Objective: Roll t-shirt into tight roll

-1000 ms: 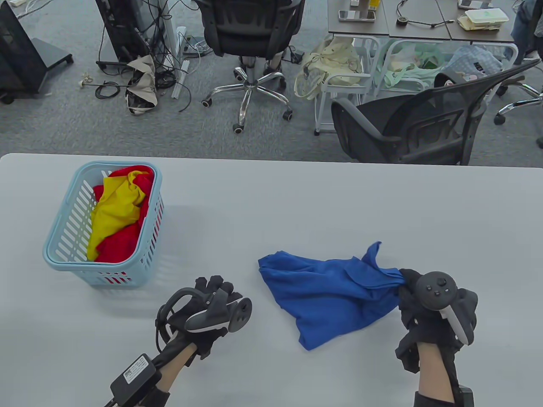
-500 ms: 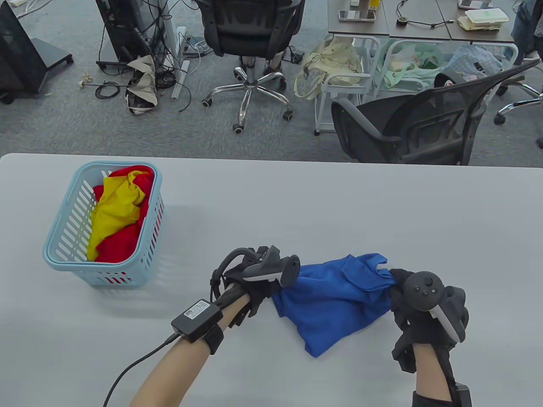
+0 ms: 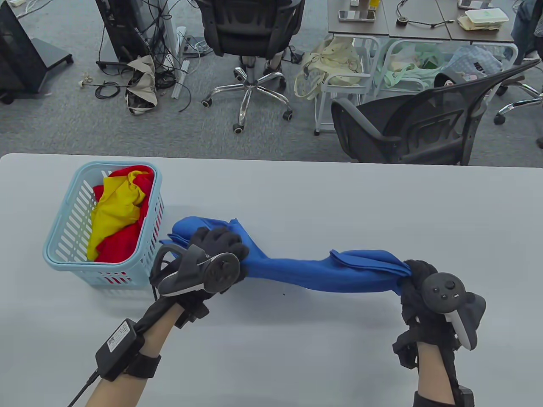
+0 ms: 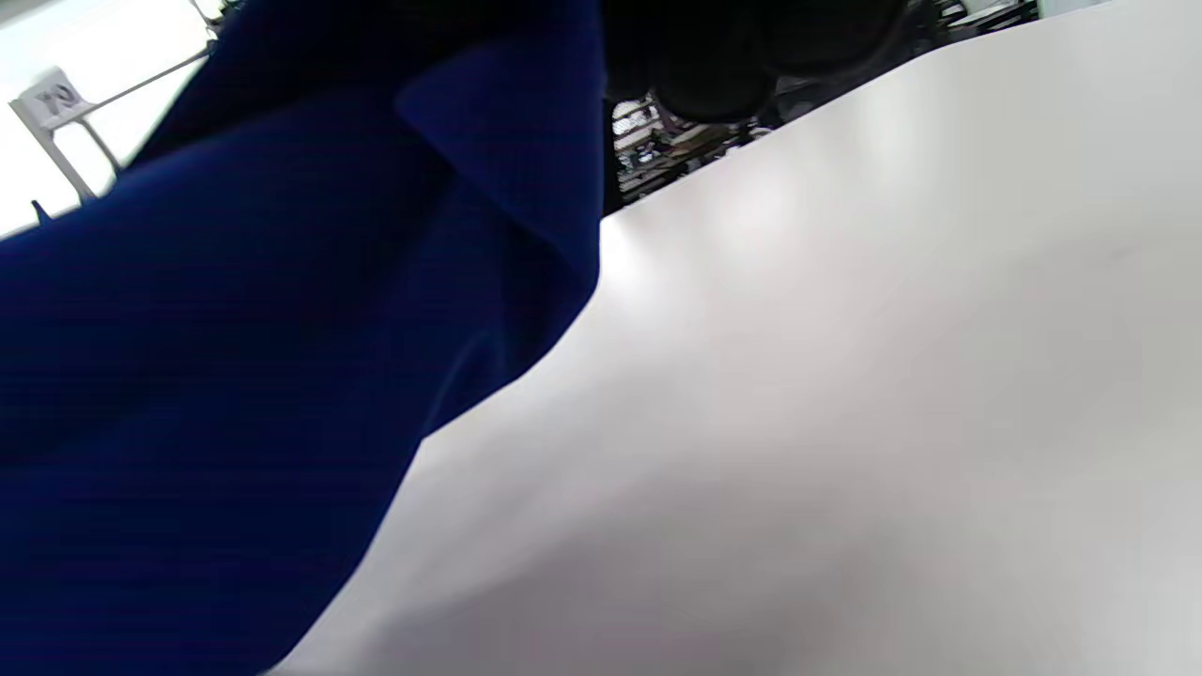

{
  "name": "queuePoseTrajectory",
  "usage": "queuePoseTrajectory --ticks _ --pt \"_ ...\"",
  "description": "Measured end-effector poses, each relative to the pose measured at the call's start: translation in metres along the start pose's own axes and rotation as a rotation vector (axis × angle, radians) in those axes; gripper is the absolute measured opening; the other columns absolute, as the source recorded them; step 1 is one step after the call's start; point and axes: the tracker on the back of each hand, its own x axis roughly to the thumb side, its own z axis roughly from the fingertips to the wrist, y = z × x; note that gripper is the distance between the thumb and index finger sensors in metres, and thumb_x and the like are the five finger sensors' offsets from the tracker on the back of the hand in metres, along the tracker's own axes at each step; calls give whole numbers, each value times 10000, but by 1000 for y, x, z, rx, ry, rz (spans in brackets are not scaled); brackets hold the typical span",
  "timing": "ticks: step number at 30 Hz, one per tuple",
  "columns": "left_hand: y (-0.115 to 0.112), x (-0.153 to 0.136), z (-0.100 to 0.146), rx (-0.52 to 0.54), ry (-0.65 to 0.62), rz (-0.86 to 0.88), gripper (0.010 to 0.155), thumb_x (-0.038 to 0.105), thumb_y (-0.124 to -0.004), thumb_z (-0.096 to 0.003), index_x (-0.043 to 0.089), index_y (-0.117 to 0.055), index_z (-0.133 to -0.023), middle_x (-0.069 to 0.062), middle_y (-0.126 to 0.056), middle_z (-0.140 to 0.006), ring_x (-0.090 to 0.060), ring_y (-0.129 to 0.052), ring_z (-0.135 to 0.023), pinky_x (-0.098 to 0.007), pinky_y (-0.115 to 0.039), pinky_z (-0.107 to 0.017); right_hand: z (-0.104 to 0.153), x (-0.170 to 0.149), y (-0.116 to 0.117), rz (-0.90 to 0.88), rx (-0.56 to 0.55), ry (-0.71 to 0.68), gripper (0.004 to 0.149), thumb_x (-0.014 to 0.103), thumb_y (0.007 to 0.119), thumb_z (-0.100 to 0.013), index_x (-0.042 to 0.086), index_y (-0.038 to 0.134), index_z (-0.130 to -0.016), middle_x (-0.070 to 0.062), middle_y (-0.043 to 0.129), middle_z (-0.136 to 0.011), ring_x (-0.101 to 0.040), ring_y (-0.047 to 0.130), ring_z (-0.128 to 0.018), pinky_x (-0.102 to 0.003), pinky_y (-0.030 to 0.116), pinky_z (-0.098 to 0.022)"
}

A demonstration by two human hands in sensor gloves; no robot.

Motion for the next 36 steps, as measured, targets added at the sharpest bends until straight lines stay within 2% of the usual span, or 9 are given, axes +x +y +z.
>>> queuePoseTrajectory --ticks 2,5,9,10,13,17,24,31,36 --pt "-35 -8 -11 -128 57 63 575 596 -624 -569 373 -664 -1097 -15 -799 -1171 -340 -794 -1080 -605 -635 -791 -5 -13 5 97 22 134 551 249 624 -658 98 464 -1163 -273 368 -1196 -524 511 -1057 -623 507 -701" --pt "-79 -17 -24 -339 150 14 688 585 -565 -596 375 -344 -1213 -110 -522 -1309 -407 -630 -1157 -620 -577 -809 -3 -9 1 150 -32 143 573 244 615 -663 81 419 -1176 -299 298 -1197 -561 411 -1071 -656 442 -709" --pt "-149 -31 -36 -595 242 -44 735 652 -337 -589 331 -26 -1173 -170 -50 -1279 -520 -234 -1162 -679 -418 -808 5 29 17 84 85 -151 549 319 606 -681 158 446 -1181 -208 349 -1233 -528 401 -1113 -660 426 -730" --pt "-151 -29 -34 -581 237 -34 713 628 -250 -570 323 59 -1136 -188 43 -1236 -544 -113 -1124 -712 -307 -779 7 39 27 72 156 -237 547 343 615 -676 177 473 -1178 -193 388 -1236 -514 431 -1120 -655 446 -731" --pt "-143 -11 -21 -393 137 -85 712 656 -410 -562 385 -205 -1188 -148 -235 -1311 -512 -392 -1165 -676 -491 -793 14 74 73 151 386 -436 587 389 641 -658 197 472 -1187 -163 376 -1251 -491 353 -1152 -654 392 -745" --pt "-146 5 -4 -443 49 -156 784 685 -370 -551 335 -35 -1166 -124 -175 -1310 -471 -355 -1185 -646 -474 -822 11 86 103 421 445 -411 644 457 627 -646 233 384 -1198 -136 326 -1254 -460 278 -1162 -646 342 -752" --pt "-151 -35 6 -429 375 -197 766 650 -240 -549 256 -40 -1176 -159 -196 -1297 -469 -403 -1172 -632 -568 -786 -4 39 65 451 299 -82 523 443 666 -645 201 645 -1108 -68 606 -1190 -477 519 -1119 -643 437 -728" --pt "-127 -33 16 -288 364 -188 783 662 -401 -570 276 -154 -1205 -135 -314 -1313 -429 -457 -1183 -624 -561 -798 -7 21 41 587 283 215 510 475 686 -640 166 758 -1038 -106 744 -1109 -476 640 -1063 -622 508 -709" --pt "-144 -32 11 -428 295 -124 747 653 -426 -558 328 -198 -1190 -128 -251 -1301 -449 -448 -1173 -627 -550 -800 9 46 30 495 106 55 486 450 677 -651 165 701 -1043 -134 712 -1080 -457 682 -1020 -609 532 -707"
